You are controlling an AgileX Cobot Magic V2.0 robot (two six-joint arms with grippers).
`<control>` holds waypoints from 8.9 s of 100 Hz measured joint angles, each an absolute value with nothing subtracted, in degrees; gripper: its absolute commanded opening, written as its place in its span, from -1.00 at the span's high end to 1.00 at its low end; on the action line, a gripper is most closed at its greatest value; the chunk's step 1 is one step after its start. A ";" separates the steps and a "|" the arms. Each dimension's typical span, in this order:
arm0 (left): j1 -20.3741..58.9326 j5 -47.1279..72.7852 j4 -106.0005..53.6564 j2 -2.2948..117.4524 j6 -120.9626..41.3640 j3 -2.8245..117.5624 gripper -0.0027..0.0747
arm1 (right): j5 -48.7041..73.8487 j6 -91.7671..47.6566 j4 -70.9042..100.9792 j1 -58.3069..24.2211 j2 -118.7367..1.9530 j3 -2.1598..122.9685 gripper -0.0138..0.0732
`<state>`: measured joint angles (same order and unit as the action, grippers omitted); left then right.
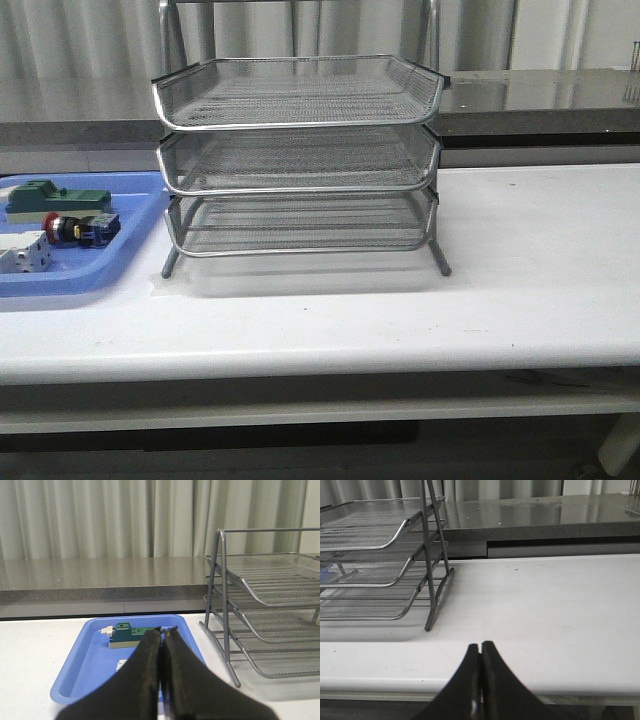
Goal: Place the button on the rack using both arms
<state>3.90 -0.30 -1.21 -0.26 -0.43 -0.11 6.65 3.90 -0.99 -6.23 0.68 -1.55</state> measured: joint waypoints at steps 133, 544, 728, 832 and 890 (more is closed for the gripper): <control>3.90 -0.30 -1.21 -0.26 -0.43 -0.11 0.98 | 12.80 3.81 -0.55 -6.23 -2.85 10.63 0.81; 3.90 -0.30 -1.21 -0.26 -0.43 -0.11 0.98 | 34.24 -56.49 102.36 -10.55 -100.46 46.73 0.73; 3.90 -0.30 -1.21 -0.26 -0.43 -0.11 0.98 | 35.42 -44.90 67.15 -10.76 -63.81 28.88 -0.40; 3.90 -0.30 -1.21 -0.26 -0.43 -0.11 0.98 | 59.61 5.91 -3.06 -10.76 -28.52 46.82 -0.36; 3.90 -0.30 -1.21 -0.26 -0.43 -0.11 0.98 | 65.56 6.31 -3.45 -10.76 -25.05 47.04 0.84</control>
<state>3.90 -0.30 -1.21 -0.26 -0.43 -0.11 65.56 6.31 -3.45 -10.76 -25.05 47.04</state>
